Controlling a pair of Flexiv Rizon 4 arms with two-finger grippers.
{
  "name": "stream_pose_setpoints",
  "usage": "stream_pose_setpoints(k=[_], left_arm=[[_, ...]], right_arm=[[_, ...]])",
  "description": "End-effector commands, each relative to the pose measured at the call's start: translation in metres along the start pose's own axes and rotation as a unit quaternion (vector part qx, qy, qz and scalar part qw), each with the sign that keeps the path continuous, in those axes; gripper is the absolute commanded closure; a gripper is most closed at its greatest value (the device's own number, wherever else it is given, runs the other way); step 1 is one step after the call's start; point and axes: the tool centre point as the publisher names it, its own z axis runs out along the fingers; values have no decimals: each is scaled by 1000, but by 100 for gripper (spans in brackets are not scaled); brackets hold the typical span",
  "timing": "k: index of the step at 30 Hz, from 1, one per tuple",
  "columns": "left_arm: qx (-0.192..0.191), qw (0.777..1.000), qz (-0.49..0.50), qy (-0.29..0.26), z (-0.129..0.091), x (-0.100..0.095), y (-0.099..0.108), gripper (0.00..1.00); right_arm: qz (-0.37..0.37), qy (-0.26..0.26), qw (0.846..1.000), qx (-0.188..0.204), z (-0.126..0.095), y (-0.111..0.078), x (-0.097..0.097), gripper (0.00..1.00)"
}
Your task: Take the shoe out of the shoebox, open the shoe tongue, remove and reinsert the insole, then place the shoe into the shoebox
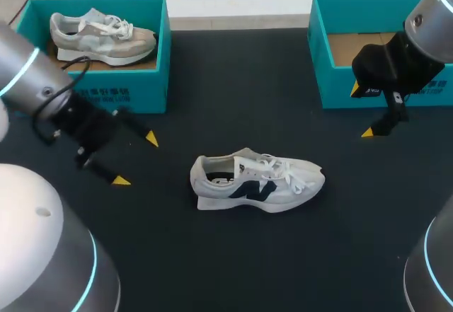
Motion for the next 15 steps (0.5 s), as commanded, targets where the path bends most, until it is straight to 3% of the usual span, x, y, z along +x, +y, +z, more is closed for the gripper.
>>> stream_pose_setpoints(k=[1, 8, 15], left_arm=[[69, 958, -76, -267, -4, 12, 16, 0], [96, 933, -111, -327, -11, 12, 49, 0], [96, 933, -111, -327, -11, 12, 49, 0]], right_arm=[[0, 0, 1000, 1, 1, 0, 0, 0], [0, 0, 1000, 1, 1, 0, 0, 0], [0, 0, 1000, 1, 1, 0, 0, 0]])
